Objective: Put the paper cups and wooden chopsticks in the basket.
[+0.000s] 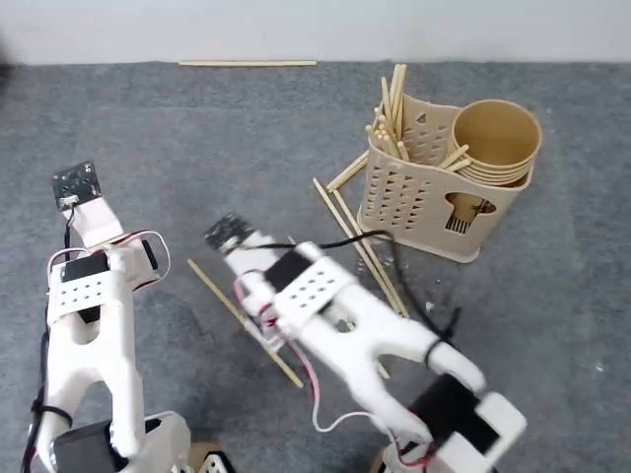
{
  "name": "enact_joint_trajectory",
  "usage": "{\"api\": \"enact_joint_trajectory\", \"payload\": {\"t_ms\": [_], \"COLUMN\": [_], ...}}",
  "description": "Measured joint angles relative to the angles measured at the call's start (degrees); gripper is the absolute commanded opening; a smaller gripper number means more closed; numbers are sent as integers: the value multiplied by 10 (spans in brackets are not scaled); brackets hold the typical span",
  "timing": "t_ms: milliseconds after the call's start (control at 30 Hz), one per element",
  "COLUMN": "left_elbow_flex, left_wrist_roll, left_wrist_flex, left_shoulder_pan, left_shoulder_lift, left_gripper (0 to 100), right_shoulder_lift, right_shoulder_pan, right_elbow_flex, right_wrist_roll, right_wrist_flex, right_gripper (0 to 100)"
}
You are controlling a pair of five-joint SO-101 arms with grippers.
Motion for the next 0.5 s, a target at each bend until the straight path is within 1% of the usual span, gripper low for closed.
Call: {"api": "enact_joint_trajectory", "payload": {"t_ms": [133, 233, 433, 500], "left_elbow_flex": [0, 0, 0, 0], "left_wrist_roll": [2, 2, 2, 0], "left_wrist_flex": [0, 0, 0, 0], "left_shoulder_pan": [-7, -8, -10, -25], "left_shoulder_lift": [0, 0, 0, 0], "left_gripper": [12, 12, 12, 12], "right_shoulder_lift": [57, 94, 152, 164], "right_shoulder_pan": [-34, -54, -66, -69], "right_elbow_flex": [-39, -63, -95, -102], "right_wrist_roll": [-21, -23, -25, -25], "right_wrist_flex": [-1, -1, -2, -2], "right_gripper": [329, 329, 329, 329]}}
